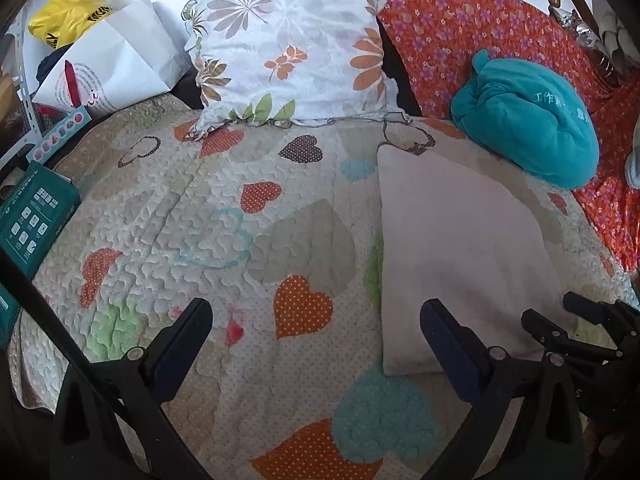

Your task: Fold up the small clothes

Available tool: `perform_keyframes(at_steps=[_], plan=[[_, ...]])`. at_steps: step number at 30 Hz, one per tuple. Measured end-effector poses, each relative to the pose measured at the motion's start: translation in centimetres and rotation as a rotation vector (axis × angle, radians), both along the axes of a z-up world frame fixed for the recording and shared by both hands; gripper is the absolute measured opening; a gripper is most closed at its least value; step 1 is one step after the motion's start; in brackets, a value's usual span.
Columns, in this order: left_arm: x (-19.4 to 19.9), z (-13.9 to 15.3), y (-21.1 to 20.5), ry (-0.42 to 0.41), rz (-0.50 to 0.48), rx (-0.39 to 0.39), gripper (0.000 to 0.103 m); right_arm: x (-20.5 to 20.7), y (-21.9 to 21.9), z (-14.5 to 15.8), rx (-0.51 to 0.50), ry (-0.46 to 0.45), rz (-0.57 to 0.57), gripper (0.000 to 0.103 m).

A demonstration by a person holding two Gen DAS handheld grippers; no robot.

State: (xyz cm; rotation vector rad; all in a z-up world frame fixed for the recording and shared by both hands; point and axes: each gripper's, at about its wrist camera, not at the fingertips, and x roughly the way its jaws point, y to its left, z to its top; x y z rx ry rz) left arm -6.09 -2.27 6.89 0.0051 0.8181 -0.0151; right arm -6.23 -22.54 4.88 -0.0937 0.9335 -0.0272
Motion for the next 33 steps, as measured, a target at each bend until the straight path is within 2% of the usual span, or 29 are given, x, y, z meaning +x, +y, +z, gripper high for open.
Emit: perform_keyframes(at_steps=[6,10,19,33], plan=[[-0.1,-0.2,-0.2,-0.021,0.007,0.042,0.103,-0.1,0.5,0.2,-0.130,-0.011,-0.022,0.070],[0.1,-0.6,-0.4,-0.014,0.007,0.053,0.103,-0.3,0.5,0.1,-0.181,-0.008,-0.028,0.070],[0.1,-1.5,-1.1,0.004,-0.011,0.075,0.103,-0.9,0.5,0.8,-0.234,-0.048,-0.032,0.071],[0.2,-2.2,-1.1,0.030,-0.022,0.055,0.103,-1.0,0.5,1.0,-0.240,-0.055,-0.047,0.073]])
